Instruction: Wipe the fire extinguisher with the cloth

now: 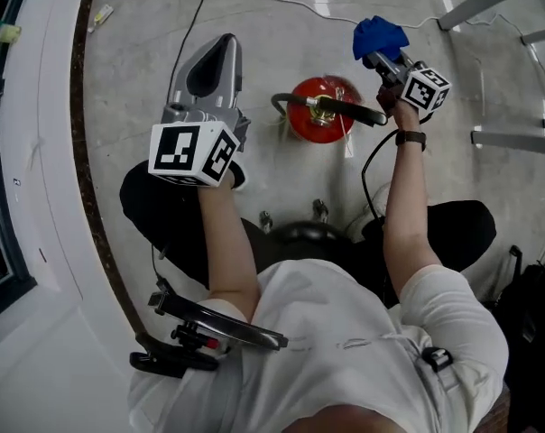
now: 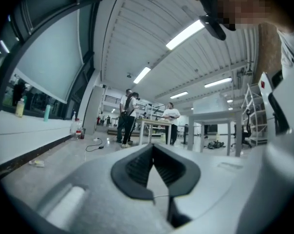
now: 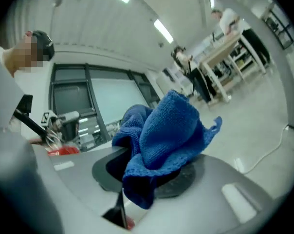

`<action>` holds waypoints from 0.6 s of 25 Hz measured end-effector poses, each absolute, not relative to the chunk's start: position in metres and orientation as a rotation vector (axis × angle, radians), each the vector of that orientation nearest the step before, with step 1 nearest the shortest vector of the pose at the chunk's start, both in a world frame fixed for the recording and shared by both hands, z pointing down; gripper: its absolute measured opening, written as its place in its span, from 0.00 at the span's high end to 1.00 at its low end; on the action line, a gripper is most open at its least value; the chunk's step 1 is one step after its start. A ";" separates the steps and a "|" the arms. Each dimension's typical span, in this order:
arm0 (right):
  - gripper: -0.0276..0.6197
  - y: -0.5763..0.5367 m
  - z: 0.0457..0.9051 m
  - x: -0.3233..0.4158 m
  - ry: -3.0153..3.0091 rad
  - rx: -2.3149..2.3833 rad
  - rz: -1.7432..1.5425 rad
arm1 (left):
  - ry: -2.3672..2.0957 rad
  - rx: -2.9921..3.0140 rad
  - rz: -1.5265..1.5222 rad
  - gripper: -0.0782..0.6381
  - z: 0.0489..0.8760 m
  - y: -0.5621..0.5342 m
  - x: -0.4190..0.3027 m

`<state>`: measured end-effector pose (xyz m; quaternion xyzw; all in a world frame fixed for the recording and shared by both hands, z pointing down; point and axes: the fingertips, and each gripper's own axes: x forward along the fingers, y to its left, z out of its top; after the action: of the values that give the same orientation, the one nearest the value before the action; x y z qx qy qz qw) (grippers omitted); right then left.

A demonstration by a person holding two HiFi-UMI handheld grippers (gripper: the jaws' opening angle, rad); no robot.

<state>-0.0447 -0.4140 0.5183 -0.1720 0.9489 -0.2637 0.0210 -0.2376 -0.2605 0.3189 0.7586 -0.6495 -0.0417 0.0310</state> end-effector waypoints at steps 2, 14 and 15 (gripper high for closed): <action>0.80 -0.391 0.454 -0.005 2.829 -0.593 -0.653 | -2.001 2.388 -0.120 0.89 0.307 -0.241 -0.214; 0.79 -0.161 0.320 0.069 2.707 -0.455 -0.364 | -1.973 2.455 -0.286 0.89 0.283 -0.090 -0.078; 0.79 -0.143 0.323 0.067 2.752 -0.448 -0.348 | -1.985 2.446 -0.290 0.89 0.283 -0.077 -0.069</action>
<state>0.0667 -0.1426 0.3232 -0.1573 0.9659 -0.1221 0.1652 -0.0693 -0.0768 0.2830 0.7731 -0.6275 -0.0916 -0.0108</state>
